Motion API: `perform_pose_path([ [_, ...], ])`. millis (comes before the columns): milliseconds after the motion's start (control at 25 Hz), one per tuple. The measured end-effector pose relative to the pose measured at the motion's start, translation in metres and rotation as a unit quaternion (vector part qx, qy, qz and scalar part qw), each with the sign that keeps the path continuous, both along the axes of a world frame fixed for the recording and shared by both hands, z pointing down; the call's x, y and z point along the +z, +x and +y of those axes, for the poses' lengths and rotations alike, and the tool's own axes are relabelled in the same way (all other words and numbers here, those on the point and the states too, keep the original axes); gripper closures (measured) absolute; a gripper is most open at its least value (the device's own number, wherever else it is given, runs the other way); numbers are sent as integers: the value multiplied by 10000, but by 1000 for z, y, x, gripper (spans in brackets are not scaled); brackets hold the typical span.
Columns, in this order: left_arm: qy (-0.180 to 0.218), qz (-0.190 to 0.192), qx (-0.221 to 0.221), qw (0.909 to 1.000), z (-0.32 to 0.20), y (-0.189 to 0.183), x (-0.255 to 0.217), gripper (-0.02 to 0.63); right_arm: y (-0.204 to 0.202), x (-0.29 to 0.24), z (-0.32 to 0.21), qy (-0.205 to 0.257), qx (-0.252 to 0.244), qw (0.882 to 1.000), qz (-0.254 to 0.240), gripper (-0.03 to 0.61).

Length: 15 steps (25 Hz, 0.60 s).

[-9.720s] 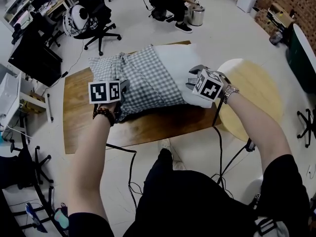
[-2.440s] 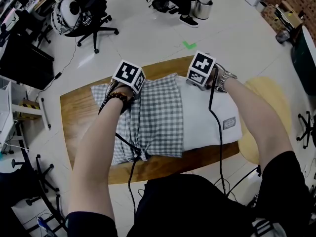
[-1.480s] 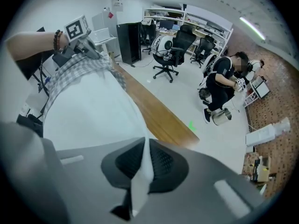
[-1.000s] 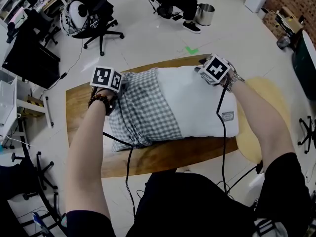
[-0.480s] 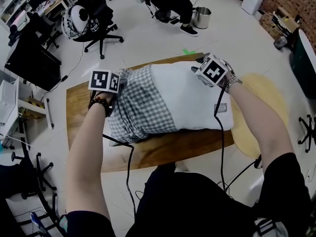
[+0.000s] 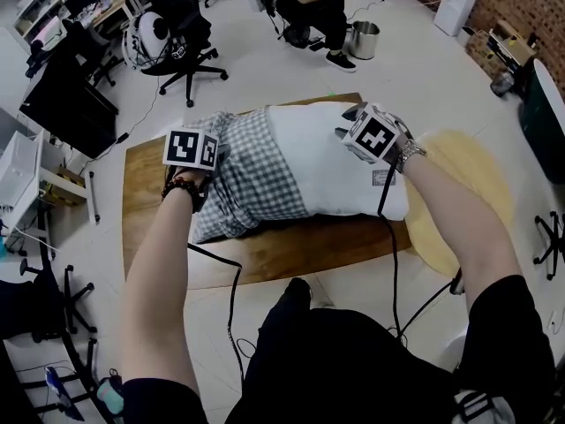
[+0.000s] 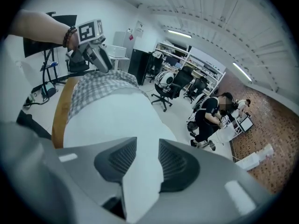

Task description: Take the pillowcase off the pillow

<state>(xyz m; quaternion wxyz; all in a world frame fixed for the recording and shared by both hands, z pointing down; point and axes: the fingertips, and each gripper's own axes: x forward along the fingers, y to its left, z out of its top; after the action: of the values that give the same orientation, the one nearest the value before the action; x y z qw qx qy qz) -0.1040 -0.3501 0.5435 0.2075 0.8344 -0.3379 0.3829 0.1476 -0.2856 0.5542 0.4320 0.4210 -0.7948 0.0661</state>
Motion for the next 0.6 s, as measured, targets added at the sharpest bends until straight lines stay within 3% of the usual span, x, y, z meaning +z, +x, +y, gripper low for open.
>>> perform_pose_path([
  [600, 63, 325, -19, 9994, 115, 17, 25, 390, -55, 31, 94, 205, -694, 9970, 258, 431],
])
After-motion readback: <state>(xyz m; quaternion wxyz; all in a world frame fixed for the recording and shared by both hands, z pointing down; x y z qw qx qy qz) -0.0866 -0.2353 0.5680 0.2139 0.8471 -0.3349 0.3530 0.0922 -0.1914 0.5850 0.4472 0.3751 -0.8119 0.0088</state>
